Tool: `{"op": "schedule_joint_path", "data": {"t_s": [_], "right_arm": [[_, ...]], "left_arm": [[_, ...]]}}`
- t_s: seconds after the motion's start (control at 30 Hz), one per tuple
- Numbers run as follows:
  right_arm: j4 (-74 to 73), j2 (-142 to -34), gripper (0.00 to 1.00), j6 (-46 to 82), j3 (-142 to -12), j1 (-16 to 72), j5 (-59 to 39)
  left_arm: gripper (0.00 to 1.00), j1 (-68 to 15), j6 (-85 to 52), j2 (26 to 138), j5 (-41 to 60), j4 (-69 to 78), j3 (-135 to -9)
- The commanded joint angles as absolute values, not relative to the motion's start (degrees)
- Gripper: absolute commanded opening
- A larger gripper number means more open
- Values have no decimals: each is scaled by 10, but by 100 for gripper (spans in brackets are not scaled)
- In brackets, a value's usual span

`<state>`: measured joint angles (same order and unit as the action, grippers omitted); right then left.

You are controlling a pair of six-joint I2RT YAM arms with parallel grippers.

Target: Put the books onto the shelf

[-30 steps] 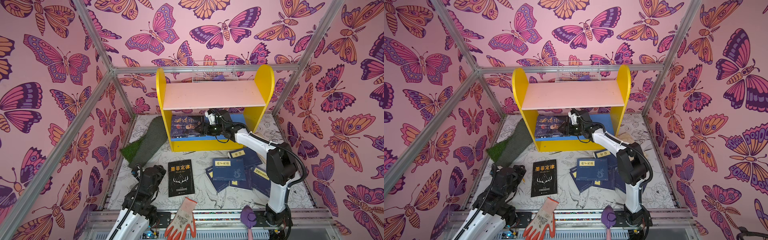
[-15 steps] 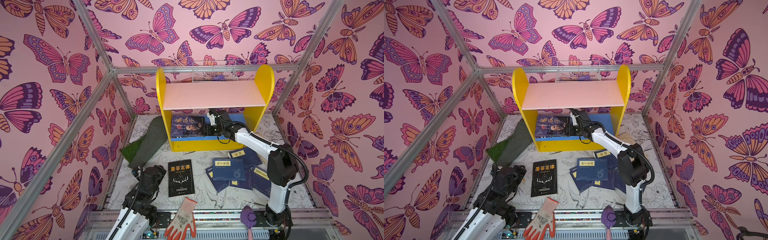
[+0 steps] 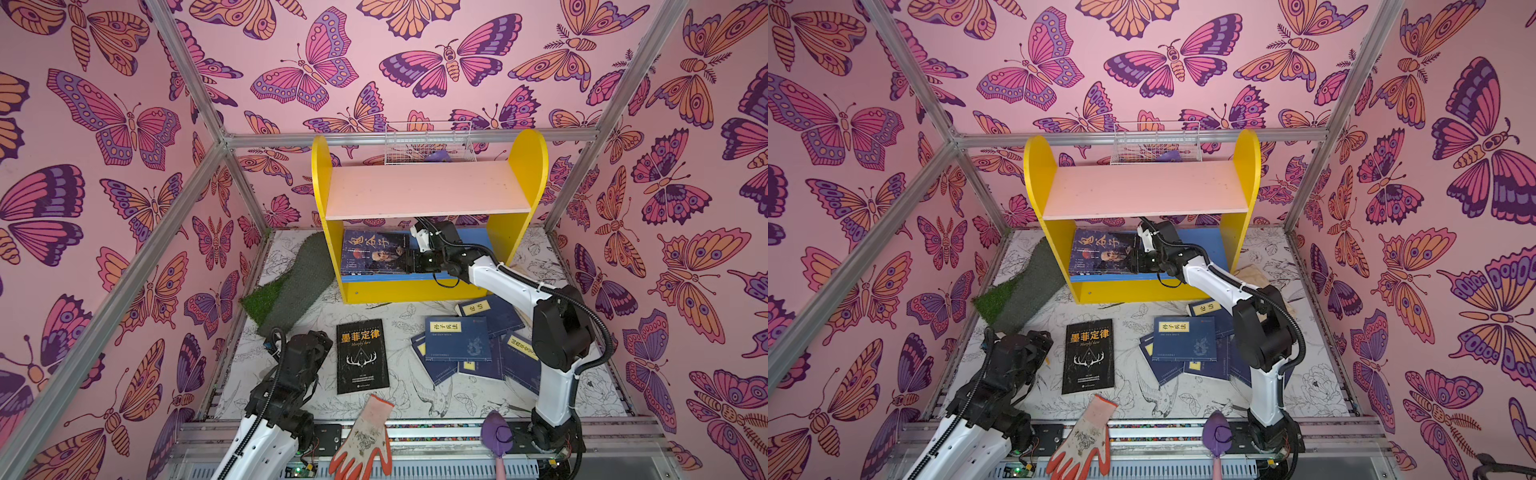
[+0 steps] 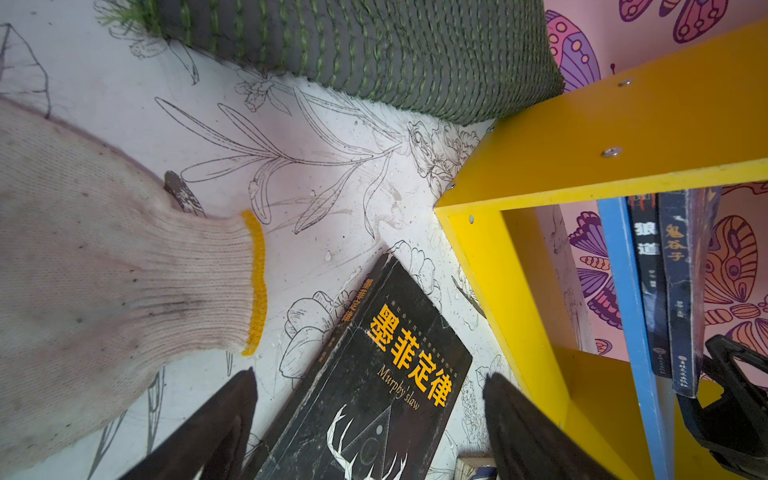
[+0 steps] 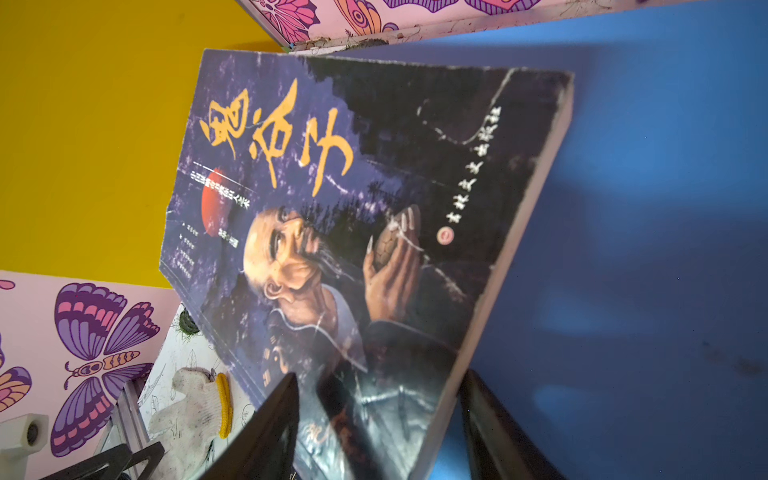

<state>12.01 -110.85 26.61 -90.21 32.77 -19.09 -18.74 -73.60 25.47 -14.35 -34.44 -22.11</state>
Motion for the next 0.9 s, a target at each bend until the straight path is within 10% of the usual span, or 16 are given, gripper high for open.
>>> {"op": "schedule_joint_path", "data": {"t_s": [0.0,0.37,0.87], "right_arm": [[96,-1081,64,261,-897,352,-229],[200,-1066,80,129,-913,353,-227],[283,-1079,71,18,-925,356,-145]], "left_arm": [[87,-189,-735,256,-136,-350,-207],[87,-188,-731,270,-127,-339,-206],[86,-189,-735,269,-130,-336,-204]]}}
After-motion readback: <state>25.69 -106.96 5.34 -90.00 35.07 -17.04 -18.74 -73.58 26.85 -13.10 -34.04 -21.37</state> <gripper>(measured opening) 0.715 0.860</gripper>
